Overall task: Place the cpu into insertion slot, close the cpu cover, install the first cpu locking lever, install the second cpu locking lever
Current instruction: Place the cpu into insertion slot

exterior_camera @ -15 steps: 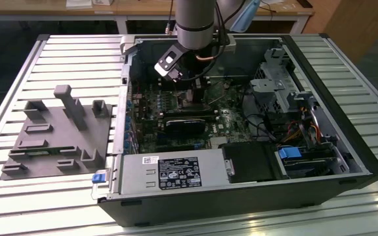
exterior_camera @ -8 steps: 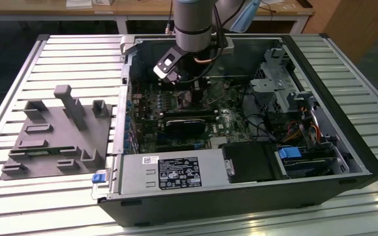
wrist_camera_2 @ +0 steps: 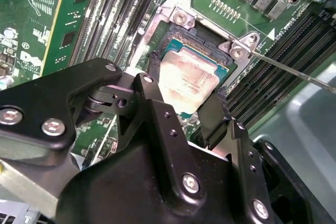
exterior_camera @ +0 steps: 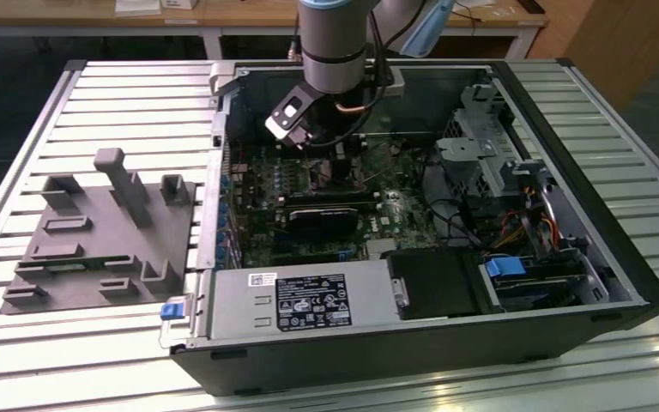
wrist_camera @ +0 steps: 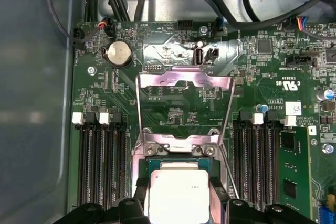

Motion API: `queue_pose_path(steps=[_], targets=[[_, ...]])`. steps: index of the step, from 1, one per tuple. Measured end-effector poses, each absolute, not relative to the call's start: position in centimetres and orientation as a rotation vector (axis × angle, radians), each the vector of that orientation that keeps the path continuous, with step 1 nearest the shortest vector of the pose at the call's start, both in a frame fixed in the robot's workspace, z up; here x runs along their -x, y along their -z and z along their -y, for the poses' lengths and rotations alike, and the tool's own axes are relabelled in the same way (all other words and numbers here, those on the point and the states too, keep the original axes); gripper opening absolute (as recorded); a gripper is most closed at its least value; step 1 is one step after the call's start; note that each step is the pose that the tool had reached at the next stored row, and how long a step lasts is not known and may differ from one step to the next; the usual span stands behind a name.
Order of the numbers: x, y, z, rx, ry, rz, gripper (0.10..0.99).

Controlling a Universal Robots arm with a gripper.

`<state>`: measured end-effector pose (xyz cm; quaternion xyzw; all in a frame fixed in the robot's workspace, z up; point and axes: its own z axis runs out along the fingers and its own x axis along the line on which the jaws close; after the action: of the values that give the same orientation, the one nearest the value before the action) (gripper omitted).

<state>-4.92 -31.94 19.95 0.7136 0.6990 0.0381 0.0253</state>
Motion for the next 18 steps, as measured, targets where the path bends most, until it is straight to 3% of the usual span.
queue_pose_path(steps=[18], targets=[[5.23, -19.51, 31.86, -2.238, -0.116, -2.127, 0.537]])
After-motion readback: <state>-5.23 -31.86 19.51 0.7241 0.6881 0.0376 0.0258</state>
